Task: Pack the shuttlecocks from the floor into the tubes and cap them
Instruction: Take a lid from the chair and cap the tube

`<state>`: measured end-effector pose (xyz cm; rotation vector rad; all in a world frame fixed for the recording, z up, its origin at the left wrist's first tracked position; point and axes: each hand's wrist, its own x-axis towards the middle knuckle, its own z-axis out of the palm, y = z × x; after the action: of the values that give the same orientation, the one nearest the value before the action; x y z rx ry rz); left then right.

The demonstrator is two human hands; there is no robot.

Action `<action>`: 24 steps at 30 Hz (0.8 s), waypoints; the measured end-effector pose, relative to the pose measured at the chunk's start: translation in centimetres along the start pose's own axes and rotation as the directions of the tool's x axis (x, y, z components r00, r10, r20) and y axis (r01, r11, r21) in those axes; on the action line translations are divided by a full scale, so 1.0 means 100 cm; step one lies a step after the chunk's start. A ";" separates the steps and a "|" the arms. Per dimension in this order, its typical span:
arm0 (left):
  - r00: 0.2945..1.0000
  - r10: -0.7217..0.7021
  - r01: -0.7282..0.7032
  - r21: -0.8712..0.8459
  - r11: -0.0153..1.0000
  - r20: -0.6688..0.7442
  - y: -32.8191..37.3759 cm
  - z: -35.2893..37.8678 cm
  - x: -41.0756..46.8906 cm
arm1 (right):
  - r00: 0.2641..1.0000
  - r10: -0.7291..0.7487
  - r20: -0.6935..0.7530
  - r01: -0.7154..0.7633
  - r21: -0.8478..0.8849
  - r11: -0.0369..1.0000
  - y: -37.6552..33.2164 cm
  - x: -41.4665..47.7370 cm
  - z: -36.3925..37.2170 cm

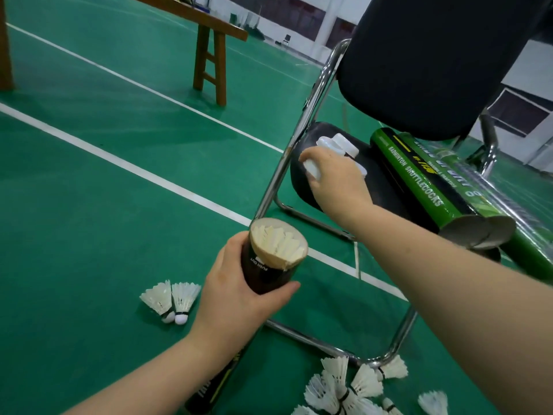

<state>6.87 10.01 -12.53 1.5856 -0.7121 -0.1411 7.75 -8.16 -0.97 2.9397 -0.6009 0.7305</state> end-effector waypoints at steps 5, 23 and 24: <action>1.000 0.009 -0.009 0.001 1.000 -0.002 0.007 -0.008 -0.013 | 0.917 0.398 0.024 -0.226 0.854 0.469 -0.052 -0.060 -0.040; 0.996 -0.036 0.028 0.082 0.996 0.087 0.045 -0.082 -0.141 | 0.728 0.401 0.556 -0.585 0.809 -0.059 -0.161 -0.213 -0.072; 0.995 -0.044 0.037 0.080 0.996 0.093 0.043 -0.082 -0.145 | 0.714 0.412 0.566 -0.602 0.797 -0.050 -0.163 -0.217 -0.072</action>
<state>-2.19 24.64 -11.71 1.6778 -0.7673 -0.2216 -6.74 15.68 -3.91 3.8631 -2.1389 1.3852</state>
